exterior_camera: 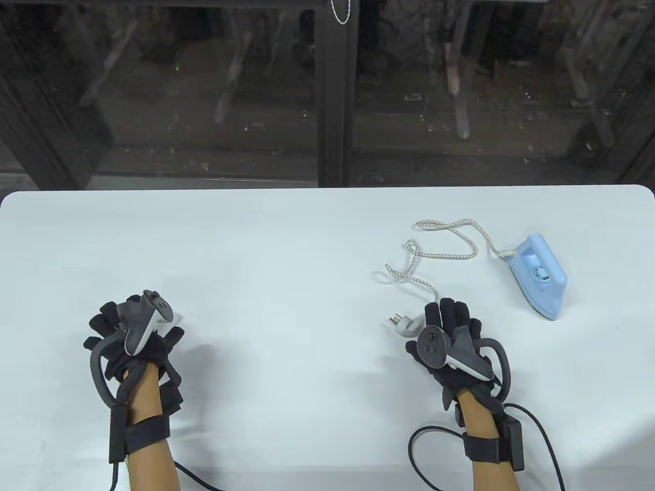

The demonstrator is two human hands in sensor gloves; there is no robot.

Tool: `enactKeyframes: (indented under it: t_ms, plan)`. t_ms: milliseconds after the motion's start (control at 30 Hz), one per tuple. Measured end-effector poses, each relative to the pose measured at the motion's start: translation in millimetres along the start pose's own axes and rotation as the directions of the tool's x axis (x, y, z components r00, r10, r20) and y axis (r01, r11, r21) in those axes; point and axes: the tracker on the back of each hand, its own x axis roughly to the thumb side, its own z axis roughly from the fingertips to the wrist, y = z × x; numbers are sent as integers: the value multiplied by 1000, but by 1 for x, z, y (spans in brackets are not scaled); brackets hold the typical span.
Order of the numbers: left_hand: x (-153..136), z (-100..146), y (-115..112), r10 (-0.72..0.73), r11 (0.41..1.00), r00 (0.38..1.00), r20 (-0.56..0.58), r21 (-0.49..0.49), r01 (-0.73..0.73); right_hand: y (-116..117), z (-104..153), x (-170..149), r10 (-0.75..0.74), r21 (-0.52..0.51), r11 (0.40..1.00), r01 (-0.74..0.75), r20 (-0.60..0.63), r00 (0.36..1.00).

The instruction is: Plug the electric iron into the power strip

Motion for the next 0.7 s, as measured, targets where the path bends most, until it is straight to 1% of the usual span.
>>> enactKeyframes:
  t_ms: [100,167,200,300,367,400,500,533,600,633,667,700]
  plan:
    - [-8,-13,-6,3,999,999,-34,-34,-5,0,0,1,3,5,1000,-3,1,1000]
    - [-8,-19,-12,3,998,999,-36,-63,-5,0,0,1,4,5,1000,-4,1,1000]
    - [-7,-22,-16,-6,996,1000,-29,-85,3,0,0,1,5,5,1000,-5,1,1000]
    - [-3,-29,-24,-68,994,996,-49,-91,63,0,0,2,9,6,1000,-9,0,1000]
    - [0,-33,-27,-128,991,987,-98,-43,125,0,0,2,8,8,1000,-8,2,1000]
    - [2,-33,-27,-167,985,979,-113,26,171,0,0,3,8,8,1000,-8,2,1000]
    - [5,-34,-26,-192,980,978,-84,38,196,0,-1,4,14,11,1000,-14,2,1000]
    - [6,-31,-24,-180,981,981,-66,66,185,0,-1,4,14,9,1000,-14,2,1000]
    - [10,-22,-20,-178,978,984,24,119,174,-1,-1,3,11,8,1000,-11,1,1000]
    - [15,-14,-16,-196,971,978,68,152,184,-1,-1,3,8,8,1000,-8,0,1000]
    - [21,-3,-11,-212,961,969,124,206,184,-1,-1,2,5,7,1000,-5,0,1000]
    - [25,4,-8,-213,957,963,165,233,172,-1,-1,2,4,7,1000,-4,0,1000]
